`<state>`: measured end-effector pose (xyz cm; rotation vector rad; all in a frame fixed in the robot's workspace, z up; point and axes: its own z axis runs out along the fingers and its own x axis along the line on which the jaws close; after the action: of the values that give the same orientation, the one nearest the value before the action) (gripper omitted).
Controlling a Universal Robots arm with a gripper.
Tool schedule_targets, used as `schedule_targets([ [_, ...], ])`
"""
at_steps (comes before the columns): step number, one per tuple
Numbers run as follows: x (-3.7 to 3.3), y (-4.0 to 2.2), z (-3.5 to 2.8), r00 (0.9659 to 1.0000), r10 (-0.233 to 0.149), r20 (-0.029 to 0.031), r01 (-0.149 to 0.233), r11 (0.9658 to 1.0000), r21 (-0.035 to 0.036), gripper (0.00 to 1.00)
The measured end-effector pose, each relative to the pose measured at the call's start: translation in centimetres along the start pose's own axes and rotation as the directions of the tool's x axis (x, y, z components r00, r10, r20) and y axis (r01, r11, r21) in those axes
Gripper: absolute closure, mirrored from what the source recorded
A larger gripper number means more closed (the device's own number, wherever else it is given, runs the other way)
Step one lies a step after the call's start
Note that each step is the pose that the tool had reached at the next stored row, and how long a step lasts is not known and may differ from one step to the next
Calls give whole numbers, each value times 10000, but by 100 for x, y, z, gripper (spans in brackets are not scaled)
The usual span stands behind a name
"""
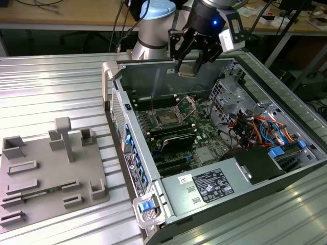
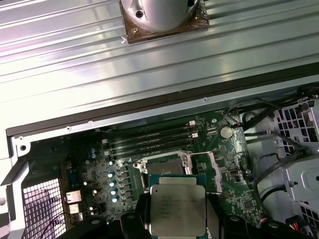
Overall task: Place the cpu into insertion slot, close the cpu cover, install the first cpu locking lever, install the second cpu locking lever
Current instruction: 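Place the cpu into insertion slot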
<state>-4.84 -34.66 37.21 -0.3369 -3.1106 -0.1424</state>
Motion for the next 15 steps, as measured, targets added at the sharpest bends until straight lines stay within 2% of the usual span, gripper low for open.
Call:
schedule_targets([
  [9, 29, -7, 9, 9989, 466, 42, -466, 9989, -10, 45],
  [15, 35, -9, 19, 9954, 955, 84, -955, 9954, -23, 45],
])
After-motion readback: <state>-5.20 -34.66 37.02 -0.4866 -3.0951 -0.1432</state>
